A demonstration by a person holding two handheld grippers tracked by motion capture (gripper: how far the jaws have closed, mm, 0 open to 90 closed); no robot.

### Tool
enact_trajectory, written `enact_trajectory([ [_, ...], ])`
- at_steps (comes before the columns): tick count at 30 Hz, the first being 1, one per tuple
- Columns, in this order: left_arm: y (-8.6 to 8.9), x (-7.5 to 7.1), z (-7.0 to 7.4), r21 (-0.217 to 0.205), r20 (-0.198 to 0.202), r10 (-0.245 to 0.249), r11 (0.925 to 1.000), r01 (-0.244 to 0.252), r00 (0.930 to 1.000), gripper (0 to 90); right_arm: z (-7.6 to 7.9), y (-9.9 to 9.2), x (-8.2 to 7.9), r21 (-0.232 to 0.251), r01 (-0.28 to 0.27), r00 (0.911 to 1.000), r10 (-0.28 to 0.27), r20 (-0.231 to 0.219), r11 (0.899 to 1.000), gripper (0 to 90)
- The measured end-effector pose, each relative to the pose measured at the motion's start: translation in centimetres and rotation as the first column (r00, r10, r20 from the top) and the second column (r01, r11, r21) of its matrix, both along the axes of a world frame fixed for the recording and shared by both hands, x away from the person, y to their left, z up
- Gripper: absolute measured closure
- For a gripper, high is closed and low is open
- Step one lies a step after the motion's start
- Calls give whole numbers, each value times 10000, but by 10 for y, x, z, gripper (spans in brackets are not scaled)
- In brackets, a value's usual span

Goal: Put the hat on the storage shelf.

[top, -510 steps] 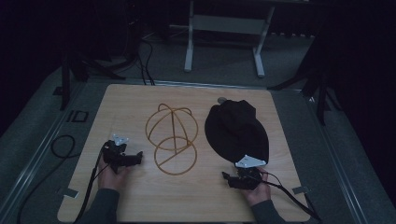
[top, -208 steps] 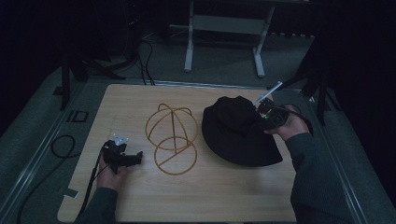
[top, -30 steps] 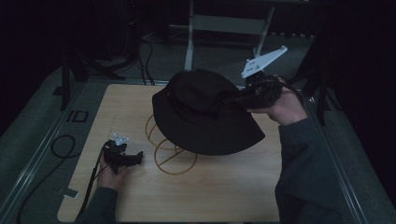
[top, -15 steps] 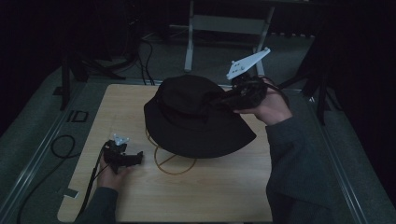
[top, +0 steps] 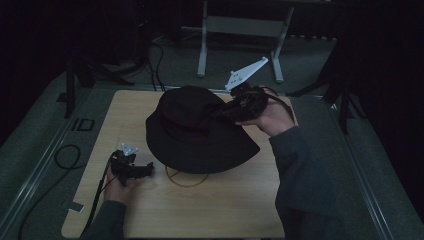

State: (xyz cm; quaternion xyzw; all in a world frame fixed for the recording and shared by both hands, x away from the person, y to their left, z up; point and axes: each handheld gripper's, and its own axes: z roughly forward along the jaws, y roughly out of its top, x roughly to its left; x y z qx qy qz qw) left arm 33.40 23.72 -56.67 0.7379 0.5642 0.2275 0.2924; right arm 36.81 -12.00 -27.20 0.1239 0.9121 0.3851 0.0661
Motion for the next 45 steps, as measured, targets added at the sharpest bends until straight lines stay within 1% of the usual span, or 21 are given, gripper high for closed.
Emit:
enact_trajectory([
  [3,0,0,0,19,4,-7,10000,7,10000,16,-7,9,0,-325,-141,9999,141,5,9994,788],
  [5,0,0,0,16,9,-1,10000,1,10000,15,-9,11,0,-401,-159,9999,159,-14,9991,782],
  [6,0,0,0,11,17,10,10000,-10,10000,16,-16,17,1,-813,-123,9999,121,-31,9966,768],
  [10,0,0,0,14,10,-1,10000,1,10000,15,-27,26,3,-1516,19,10000,-19,5,9884,737],
  [12,0,0,0,18,14,2,10000,-2,10000,16,-31,29,3,-1607,-107,9999,106,-16,9869,727],
  [17,0,0,0,16,19,1,10000,-1,10000,16,-34,35,1,-1573,-309,9995,320,50,9871,706],
  [20,0,0,0,19,26,5,10000,-5,10000,16,-41,41,2,-2120,-369,9993,375,-12,9766,656],
  [21,0,0,0,18,21,2,10000,-2,10000,16,-43,42,2,-2203,-317,9995,316,-41,9749,639],
  [23,0,0,0,17,27,6,10000,-6,10000,16,-43,42,3,-2155,-198,9998,207,16,9763,590],
  [24,0,0,0,14,28,8,10000,-8,10000,16,-43,42,4,-2068,-34,10000,53,82,9784,549],
  [27,0,0,0,16,26,4,10000,-4,10000,16,-39,39,7,-1787,260,9993,-302,-213,9836,410],
  [28,0,0,0,17,27,7,10000,-7,10000,16,-38,38,8,-1658,487,9982,-541,-278,9850,332],
  [29,0,0,0,17,27,6,10000,-6,10000,16,-36,36,8,-1517,774,9963,-820,-242,9854,272],
  [30,0,0,0,16,28,9,10000,-9,10000,16,-33,33,8,-1408,1008,9943,-1045,-192,9849,253],
  [31,0,0,0,13,28,6,10000,-6,10000,16,-32,32,7,-1386,1041,9941,-1071,-149,9849,228],
  [32,0,0,0,18,28,5,10000,-5,10000,16,-31,30,5,-1353,1130,9935,-1135,34,9844,200],
  [33,0,0,0,17,27,8,10000,-8,10000,16,-30,28,4,-1341,1236,9923,-1226,162,9832,196],
  [36,0,0,0,18,26,6,10000,-6,10000,16,-29,20,1,-1300,1219,9924,-1183,346,9840,177],
  [40,0,0,0,16,45,47,10000,-47,10000,16,-33,11,0,-1601,1341,9910,-1315,267,9779,157],
  [43,-1,-1,0,32,40,79,10000,-79,10000,19,-36,5,0,-1578,1378,9905,-1358,239,9778,157],
  [45,-1,-1,0,33,37,78,10000,-78,10000,19,-38,-1,0,-1532,1457,9893,-1450,160,9774,185],
])
